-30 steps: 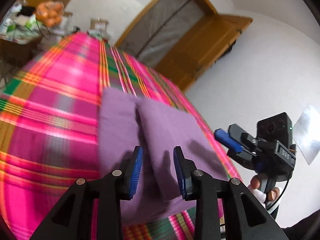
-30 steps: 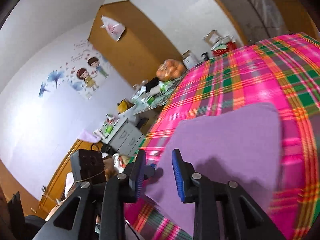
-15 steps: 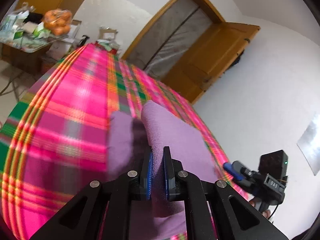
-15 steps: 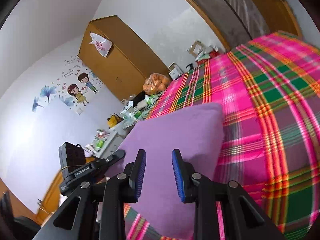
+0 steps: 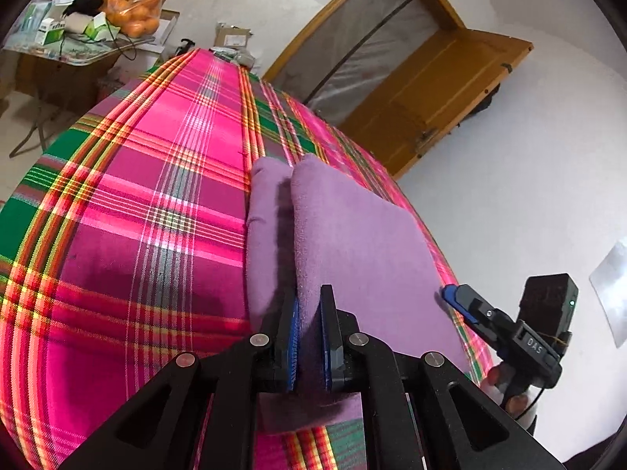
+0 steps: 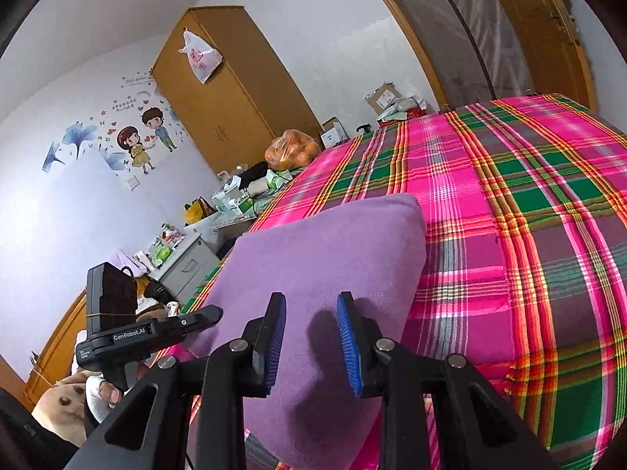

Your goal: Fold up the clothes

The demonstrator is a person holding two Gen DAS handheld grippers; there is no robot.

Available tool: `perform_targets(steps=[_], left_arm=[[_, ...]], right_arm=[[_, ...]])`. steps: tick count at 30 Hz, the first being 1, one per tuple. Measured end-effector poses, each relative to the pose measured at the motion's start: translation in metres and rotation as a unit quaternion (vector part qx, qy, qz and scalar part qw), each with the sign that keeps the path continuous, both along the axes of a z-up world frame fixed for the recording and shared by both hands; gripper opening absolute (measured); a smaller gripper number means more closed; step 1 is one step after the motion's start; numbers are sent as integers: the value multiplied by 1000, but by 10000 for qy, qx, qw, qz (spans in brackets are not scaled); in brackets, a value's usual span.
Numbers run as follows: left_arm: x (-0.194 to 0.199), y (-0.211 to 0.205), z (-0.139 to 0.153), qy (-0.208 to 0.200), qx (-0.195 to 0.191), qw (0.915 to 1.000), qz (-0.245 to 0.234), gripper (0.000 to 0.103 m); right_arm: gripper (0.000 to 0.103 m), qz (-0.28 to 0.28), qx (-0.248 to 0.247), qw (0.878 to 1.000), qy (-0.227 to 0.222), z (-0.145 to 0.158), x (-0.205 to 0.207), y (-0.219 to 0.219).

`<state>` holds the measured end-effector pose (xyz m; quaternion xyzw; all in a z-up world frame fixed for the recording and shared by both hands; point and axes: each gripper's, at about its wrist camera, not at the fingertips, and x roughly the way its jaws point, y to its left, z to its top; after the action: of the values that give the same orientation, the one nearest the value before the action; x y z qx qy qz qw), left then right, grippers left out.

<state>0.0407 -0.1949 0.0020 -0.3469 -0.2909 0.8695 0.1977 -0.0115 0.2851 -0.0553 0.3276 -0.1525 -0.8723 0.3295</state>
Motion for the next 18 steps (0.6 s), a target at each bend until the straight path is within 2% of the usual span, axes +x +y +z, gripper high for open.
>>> perform_targets(steps=[3,7,11,15,18], left_arm=[[-1,-4,-4,-47,142,9999,-44,10],[5,-15,-1,-12,86,10000,-9,11],[19,-21,17,399,-170,9989,173,8],[26,-6,18,570,-312,9975,-259,9],[23,4,1,321,-562,9969,-444,9]], right_arm=[[29,-2,-25,10000,-26,0,1,0],[29,10,-16,10000,-6,1,2,0],[29,47,20,10000,22,1,3,-3],[29,92,198,9997,75,-2,2,-8],[25,102,592,9981,119,-9,5,-15]])
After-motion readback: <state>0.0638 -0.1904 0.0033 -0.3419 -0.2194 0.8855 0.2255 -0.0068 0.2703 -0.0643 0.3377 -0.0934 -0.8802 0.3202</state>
